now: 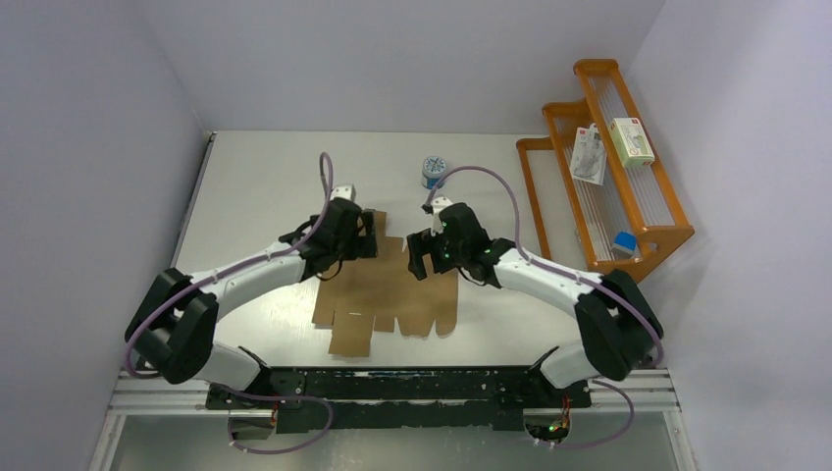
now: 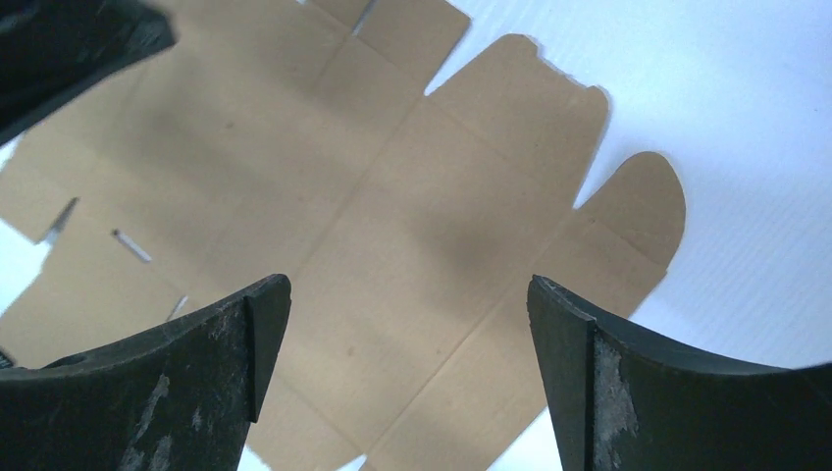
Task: Fold the paper box
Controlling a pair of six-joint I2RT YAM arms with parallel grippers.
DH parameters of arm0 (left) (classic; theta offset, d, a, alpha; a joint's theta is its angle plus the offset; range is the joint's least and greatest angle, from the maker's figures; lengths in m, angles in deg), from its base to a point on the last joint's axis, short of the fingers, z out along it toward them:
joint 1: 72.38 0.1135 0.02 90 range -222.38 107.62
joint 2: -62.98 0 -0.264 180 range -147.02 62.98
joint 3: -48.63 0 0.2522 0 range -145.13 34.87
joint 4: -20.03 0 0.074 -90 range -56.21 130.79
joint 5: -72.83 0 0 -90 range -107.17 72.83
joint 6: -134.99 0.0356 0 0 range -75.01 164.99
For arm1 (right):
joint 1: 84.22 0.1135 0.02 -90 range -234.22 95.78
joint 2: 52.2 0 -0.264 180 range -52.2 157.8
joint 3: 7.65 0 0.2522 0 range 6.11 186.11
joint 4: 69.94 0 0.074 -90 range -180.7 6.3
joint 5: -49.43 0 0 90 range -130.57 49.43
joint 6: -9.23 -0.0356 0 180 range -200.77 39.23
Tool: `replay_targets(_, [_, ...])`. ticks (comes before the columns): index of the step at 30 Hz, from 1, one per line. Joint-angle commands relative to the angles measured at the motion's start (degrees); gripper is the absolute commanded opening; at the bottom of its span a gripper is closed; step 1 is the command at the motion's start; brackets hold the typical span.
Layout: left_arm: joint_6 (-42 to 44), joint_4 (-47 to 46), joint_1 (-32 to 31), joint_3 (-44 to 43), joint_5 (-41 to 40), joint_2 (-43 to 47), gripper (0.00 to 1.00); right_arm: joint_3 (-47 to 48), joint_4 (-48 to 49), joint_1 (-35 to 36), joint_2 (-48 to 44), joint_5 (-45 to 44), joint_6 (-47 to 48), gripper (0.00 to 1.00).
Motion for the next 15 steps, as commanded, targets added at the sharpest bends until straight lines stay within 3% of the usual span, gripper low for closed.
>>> replay_targets(1, [-4.24,1.73,-0.03,7.33,2.0,4.0,0.96,2.15,1.28,-0.32,5.3,-2.82,3.29,0.95])
replay_targets(8, [-4.43,-0.99,-0.02,11.48,2.65,2.0,0.96,1.61,0.95,-0.33,9.68,-1.42,2.91,0.95])
replay_targets(15, [-2.1,-4.24,-0.03,7.29,4.04,-7.44,0.96,-4.25,-1.15,-0.29,6.53,2.5,1.39,0.93])
